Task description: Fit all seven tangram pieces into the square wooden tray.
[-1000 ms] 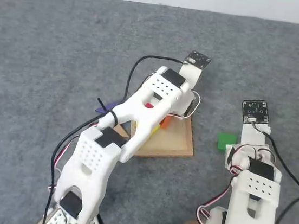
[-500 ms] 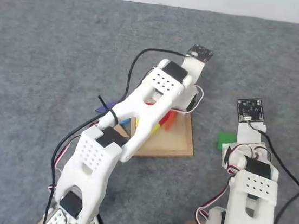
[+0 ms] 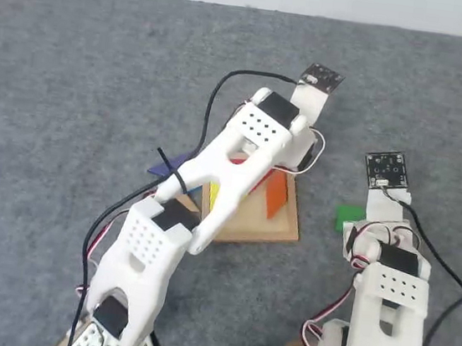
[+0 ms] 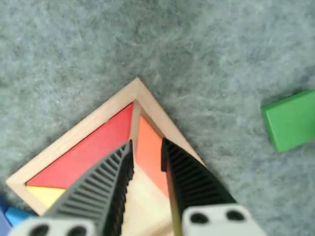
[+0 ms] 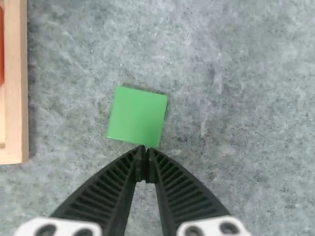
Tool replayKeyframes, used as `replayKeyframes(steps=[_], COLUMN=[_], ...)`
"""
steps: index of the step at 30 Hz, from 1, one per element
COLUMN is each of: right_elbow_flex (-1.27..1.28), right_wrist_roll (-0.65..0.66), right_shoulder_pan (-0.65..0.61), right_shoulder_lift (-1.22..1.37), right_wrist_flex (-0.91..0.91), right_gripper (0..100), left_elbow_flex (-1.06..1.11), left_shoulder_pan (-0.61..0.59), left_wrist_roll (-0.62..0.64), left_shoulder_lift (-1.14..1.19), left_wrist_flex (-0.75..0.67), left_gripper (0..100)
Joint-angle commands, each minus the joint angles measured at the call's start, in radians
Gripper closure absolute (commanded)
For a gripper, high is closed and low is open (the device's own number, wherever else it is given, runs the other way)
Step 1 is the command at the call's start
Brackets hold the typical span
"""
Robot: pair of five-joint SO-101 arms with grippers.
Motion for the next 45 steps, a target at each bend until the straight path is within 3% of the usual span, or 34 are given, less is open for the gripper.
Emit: replayKeyframes(steps=[1, 9, 14, 23, 35, 40, 45], right_elbow_flex=[-0.006, -0.006, -0.006, -0.006, 0.000, 0.003, 0.003], right_wrist_roll=[-0.008, -0.008, -0.008, -0.008, -0.008, -0.008, -0.008], right_shoulder_pan=[-0.008, -0.007, -0.007, -0.007, -0.008, -0.008, -0.008], right_shoulder_lift=[-0.028, -0.028, -0.028, -0.028, -0.028, -0.028, -0.028], right_wrist_flex=[-0.019, -0.019, -0.018, -0.018, -0.019, -0.019, -0.019], right_gripper=[99.0, 99.0, 99.0, 99.0, 99.0, 99.0, 99.0], left_elbow_flex=[-0.054, 0.076, 0.157, 0.125, -0.176, -0.326, -0.209], left_shoulder_pan=[0.005, 0.032, 0.040, 0.041, 0.040, 0.038, -0.002], left_wrist_roll=[0.005, -0.054, -0.064, -0.118, -0.172, -0.172, -0.176], left_shoulder_lift=[-0.014, -0.009, -0.008, 0.097, 0.160, 0.101, -0.109], left_wrist_flex=[0.057, 0.078, 0.008, -0.035, 0.138, 0.278, 0.282], left_gripper=[91, 91, 91, 91, 91, 91, 91])
